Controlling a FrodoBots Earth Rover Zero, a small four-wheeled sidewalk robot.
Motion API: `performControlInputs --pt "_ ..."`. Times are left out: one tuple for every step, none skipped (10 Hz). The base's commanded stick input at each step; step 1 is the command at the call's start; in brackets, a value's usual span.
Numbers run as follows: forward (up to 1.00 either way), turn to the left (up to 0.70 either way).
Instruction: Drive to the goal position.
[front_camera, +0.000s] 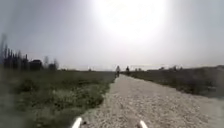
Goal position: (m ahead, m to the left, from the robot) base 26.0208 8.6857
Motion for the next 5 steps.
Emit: performControlInputs --pt "0.7 -0.31" --pt "0.7 -0.21" --pt "0.7 -0.11" --pt "0.7 -0.02" --pt "0.7 0.0"
